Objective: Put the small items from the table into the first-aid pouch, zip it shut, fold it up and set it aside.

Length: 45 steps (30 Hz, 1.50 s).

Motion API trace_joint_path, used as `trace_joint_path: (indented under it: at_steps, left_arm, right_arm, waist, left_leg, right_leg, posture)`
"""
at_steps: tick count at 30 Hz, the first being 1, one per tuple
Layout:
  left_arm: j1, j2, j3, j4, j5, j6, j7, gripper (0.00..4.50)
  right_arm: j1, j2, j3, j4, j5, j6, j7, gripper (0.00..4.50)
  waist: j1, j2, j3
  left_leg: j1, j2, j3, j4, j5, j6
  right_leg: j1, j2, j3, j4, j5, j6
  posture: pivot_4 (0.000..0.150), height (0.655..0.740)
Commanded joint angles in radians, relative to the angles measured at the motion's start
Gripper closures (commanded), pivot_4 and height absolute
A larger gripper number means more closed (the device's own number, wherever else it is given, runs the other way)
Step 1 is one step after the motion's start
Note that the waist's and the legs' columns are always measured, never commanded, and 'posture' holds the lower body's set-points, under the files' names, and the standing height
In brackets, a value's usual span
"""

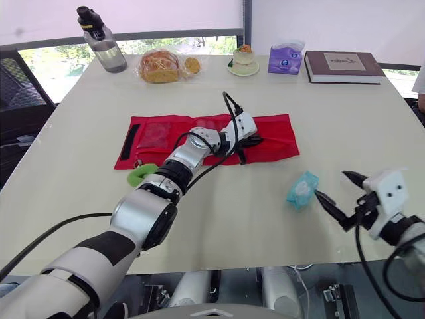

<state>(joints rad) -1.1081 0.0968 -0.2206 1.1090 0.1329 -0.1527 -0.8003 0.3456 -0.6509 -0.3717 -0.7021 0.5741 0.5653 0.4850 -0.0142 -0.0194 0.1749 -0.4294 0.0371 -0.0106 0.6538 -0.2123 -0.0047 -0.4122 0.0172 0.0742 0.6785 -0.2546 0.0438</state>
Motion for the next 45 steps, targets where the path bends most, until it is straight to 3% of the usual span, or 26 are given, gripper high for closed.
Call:
trace_joint_path:
  at_steps: [1, 4, 12, 19, 39, 40, 42, 45]
  left_arm:
    - [-0.005, -0.006, 0.022, -0.049, -0.016, -0.001, 0.009, 4.46]
    - [0.000, -0.006, 0.027, -0.056, -0.015, 0.003, 0.006, 4.46]
    - [0.015, -0.003, 0.029, -0.078, -0.013, 0.012, 0.004, 4.46]
    - [0.017, -0.002, 0.028, -0.080, -0.013, 0.012, 0.005, 4.46]
    - [0.032, 0.007, 0.028, -0.104, -0.013, 0.013, 0.002, 4.46]
    - [0.033, 0.008, 0.028, -0.107, -0.013, 0.014, 0.003, 4.50]
    - [0.034, 0.009, 0.029, -0.109, -0.014, 0.015, 0.003, 4.50]
    - [0.034, 0.011, 0.029, -0.111, -0.014, 0.016, 0.004, 4.50]
  right_arm:
    - [-0.009, 0.070, 0.109, -0.028, -0.072, 0.083, -0.143, 0.00]
    - [-0.020, 0.104, 0.140, -0.028, -0.110, 0.143, -0.209, 0.00]
    - [-0.088, 0.251, 0.174, -0.069, -0.014, 0.285, -0.298, 0.00]
    - [-0.129, 0.272, 0.142, -0.087, 0.049, 0.334, -0.311, 0.00]
    - [-0.307, 0.311, 0.247, 0.039, -0.012, 0.449, -0.399, 0.00]
    - [-0.302, 0.285, 0.264, 0.039, -0.032, 0.451, -0.393, 0.40]
    - [-0.290, 0.241, 0.289, 0.034, -0.066, 0.447, -0.380, 0.70]
    - [-0.279, 0.202, 0.302, 0.021, -0.089, 0.438, -0.365, 2.11]
  waist:
    - [0.000, 0.000, 0.000]
    - [0.000, 0.000, 0.000]
    - [-0.001, 0.000, -0.001]
    - [-0.002, 0.000, -0.001]
    - [-0.003, 0.000, -0.001]
    - [-0.003, 0.000, -0.001]
    - [-0.003, 0.000, -0.001]
    - [-0.002, 0.000, -0.001]
  left_leg:
    - [0.000, 0.000, -0.001, 0.000, 0.000, 0.000]
    - [0.000, 0.000, 0.000, 0.000, 0.000, 0.000]
    - [0.001, 0.001, -0.001, 0.001, 0.000, 0.000]
    - [0.000, 0.001, -0.001, 0.001, 0.000, 0.000]
    - [0.000, 0.001, -0.001, 0.001, 0.000, 0.000]
    - [0.000, 0.001, -0.001, 0.001, 0.000, 0.000]
    - [0.000, 0.000, 0.000, 0.001, 0.000, 0.000]
    - [0.000, 0.000, -0.001, 0.001, 0.000, 0.000]
  right_leg:
    - [0.000, 0.000, 0.000, 0.000, 0.000, 0.000]
    - [0.000, 0.000, 0.000, 0.000, 0.000, 0.000]
    - [0.000, 0.001, 0.000, 0.001, 0.000, 0.000]
    - [0.000, 0.000, 0.000, 0.001, 0.000, 0.000]
    - [0.000, 0.000, -0.001, 0.001, 0.000, 0.000]
    - [0.000, 0.000, -0.001, 0.001, 0.000, 0.000]
    - [0.000, 0.000, -0.001, 0.000, 0.000, 0.000]
    - [0.000, 0.000, -0.001, 0.000, 0.000, 0.000]
  posture:
    - [0.150, 0.7400]
    - [0.150, 0.7400]
    - [0.150, 0.7400]
    - [0.150, 0.7400]
    - [0.150, 0.7400]
    - [0.150, 0.7400]
    - [0.150, 0.7400]
    - [0.150, 0.7400]
